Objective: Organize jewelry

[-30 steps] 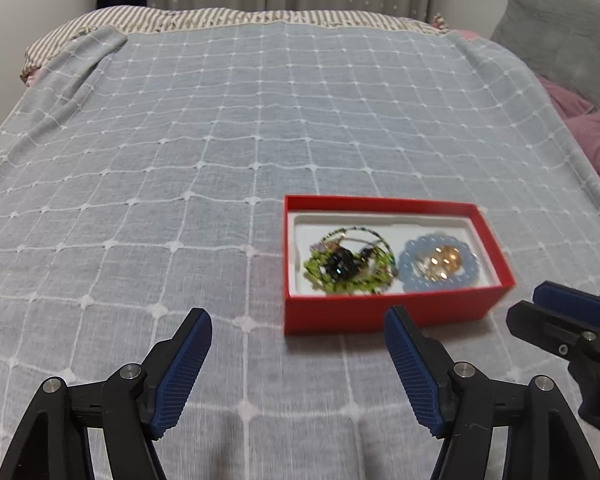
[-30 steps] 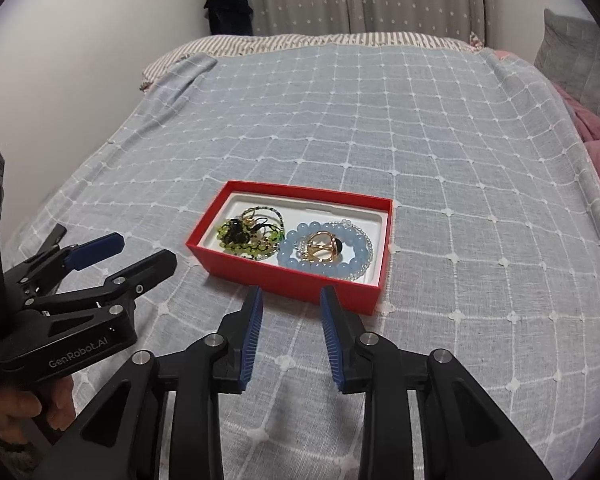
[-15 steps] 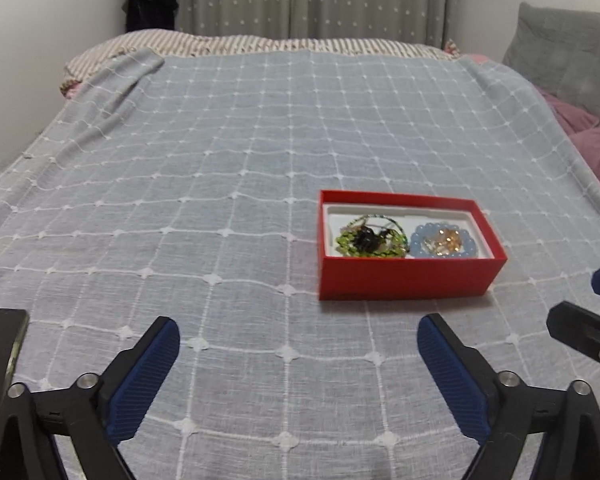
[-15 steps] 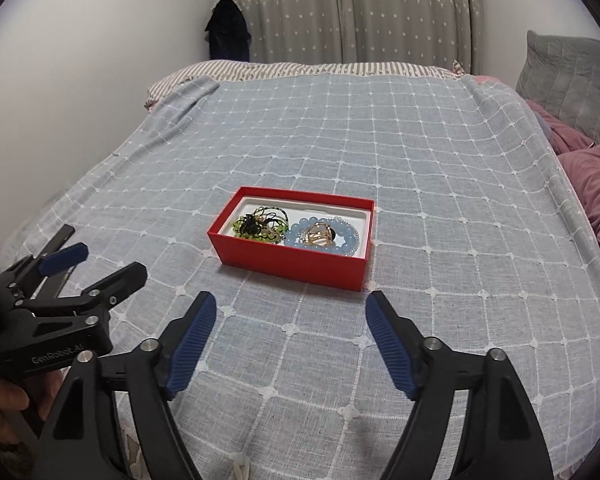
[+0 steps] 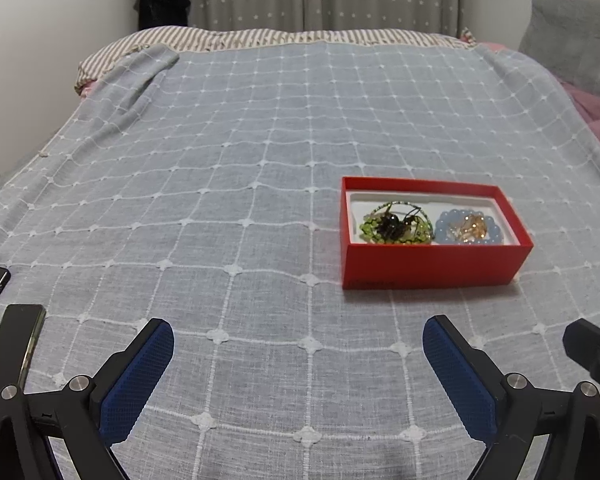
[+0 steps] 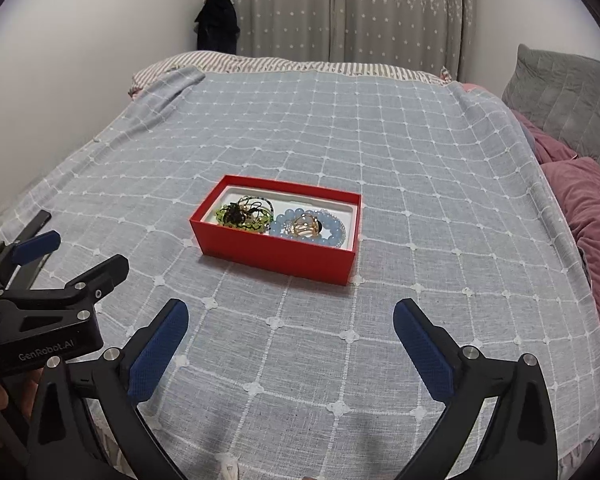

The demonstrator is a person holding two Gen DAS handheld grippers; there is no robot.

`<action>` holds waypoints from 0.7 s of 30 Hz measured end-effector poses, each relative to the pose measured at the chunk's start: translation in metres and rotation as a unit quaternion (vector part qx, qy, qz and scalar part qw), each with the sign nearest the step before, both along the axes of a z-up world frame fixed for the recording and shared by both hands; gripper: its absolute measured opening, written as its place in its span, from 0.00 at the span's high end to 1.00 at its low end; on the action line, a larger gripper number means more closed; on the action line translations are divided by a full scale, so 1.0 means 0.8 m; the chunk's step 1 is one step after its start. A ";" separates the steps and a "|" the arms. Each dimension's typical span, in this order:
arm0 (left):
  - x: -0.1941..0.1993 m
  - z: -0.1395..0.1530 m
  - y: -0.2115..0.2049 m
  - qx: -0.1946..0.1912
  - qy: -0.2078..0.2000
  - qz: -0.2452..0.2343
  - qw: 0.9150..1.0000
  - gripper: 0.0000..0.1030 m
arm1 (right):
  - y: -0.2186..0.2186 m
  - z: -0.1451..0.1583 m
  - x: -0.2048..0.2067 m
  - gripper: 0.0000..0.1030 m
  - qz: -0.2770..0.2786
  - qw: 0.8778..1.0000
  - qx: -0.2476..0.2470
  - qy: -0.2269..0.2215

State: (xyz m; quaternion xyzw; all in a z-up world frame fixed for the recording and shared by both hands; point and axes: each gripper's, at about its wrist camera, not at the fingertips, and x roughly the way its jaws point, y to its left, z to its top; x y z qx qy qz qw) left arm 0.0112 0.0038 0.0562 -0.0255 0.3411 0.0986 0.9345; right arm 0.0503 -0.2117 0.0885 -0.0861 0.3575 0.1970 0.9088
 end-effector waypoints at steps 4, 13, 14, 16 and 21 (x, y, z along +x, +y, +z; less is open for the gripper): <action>0.001 -0.003 0.001 0.009 0.003 0.008 1.000 0.01 | -0.001 -0.002 0.004 0.00 -0.010 1.000 0.002 0.004; 0.003 -0.008 -0.001 0.010 0.005 0.007 1.000 0.01 | -0.003 -0.004 0.005 0.00 -0.020 1.000 0.001 0.006; 0.003 -0.008 0.000 0.011 0.004 0.009 1.000 0.01 | -0.002 -0.004 0.006 0.00 -0.021 1.000 -0.001 0.005; 0.003 -0.008 0.000 0.013 0.003 0.014 1.000 0.01 | -0.002 -0.004 0.005 0.00 -0.023 1.000 -0.005 0.002; 0.003 -0.009 0.003 0.007 0.003 0.017 1.000 0.01 | -0.003 -0.004 0.005 0.00 -0.025 1.000 -0.004 0.003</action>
